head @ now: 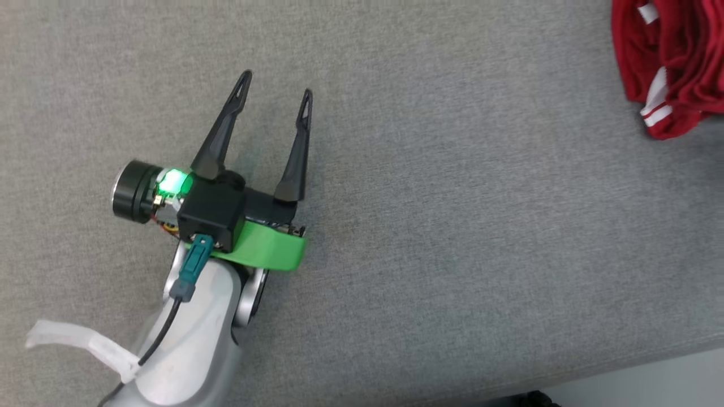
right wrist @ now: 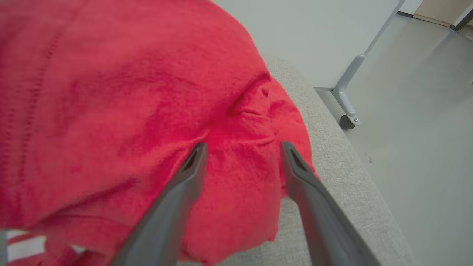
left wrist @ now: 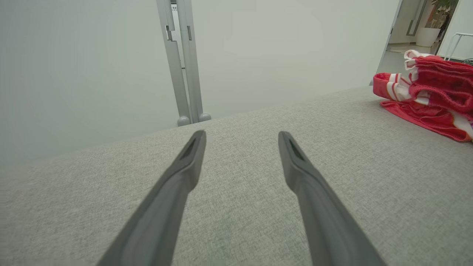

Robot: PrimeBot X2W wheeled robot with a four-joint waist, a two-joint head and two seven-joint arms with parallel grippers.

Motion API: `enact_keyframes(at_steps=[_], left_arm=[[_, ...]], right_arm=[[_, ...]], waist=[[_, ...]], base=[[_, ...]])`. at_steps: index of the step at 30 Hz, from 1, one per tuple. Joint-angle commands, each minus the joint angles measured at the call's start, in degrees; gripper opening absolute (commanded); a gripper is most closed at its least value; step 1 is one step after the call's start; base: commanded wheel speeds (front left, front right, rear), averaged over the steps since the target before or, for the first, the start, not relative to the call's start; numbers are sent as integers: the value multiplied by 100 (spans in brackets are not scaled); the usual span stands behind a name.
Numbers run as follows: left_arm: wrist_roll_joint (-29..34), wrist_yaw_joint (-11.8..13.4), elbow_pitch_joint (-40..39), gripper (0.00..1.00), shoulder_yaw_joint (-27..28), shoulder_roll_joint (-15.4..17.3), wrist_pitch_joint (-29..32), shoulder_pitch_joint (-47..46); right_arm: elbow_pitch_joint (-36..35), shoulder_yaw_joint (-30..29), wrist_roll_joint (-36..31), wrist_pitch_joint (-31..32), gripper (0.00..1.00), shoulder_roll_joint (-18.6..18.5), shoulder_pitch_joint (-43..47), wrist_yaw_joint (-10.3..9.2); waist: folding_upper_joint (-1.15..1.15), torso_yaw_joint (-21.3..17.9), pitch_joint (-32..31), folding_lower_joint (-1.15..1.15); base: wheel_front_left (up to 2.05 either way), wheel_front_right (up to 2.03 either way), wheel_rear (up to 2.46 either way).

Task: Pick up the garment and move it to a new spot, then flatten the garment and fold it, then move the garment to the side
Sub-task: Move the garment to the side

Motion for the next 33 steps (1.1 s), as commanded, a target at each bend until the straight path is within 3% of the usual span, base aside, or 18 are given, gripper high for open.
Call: enact_keyframes(at_steps=[1,6,11,18,33], left_arm=[[-46,53,25,100,48,75,-17,148],[-207,142,62,100,167,137,-30,526],[-325,212,57,100,241,196,-16,873],[-480,301,73,100,265,197,20,1259],[-761,625,114,100,582,236,-33,2004]], right_arm=[[-273,-264,-75,-42,100,145,230,-8],[-1380,-1233,-527,-35,100,856,1333,-8],[-2384,-1657,-926,-35,100,1546,2270,-8],[-3414,-1422,-1243,-36,100,2102,3091,-8],[-4298,-1132,-1497,224,100,2576,3894,-6]], waist=[[0,-235,-397,-1],[0,-411,-854,-1],[0,-472,-1221,-1],[0,-349,-1646,-1],[0,446,-2307,-1]], base=[[0,0,0],[0,0,0],[0,0,0],[0,0,0],[0,0,0]])
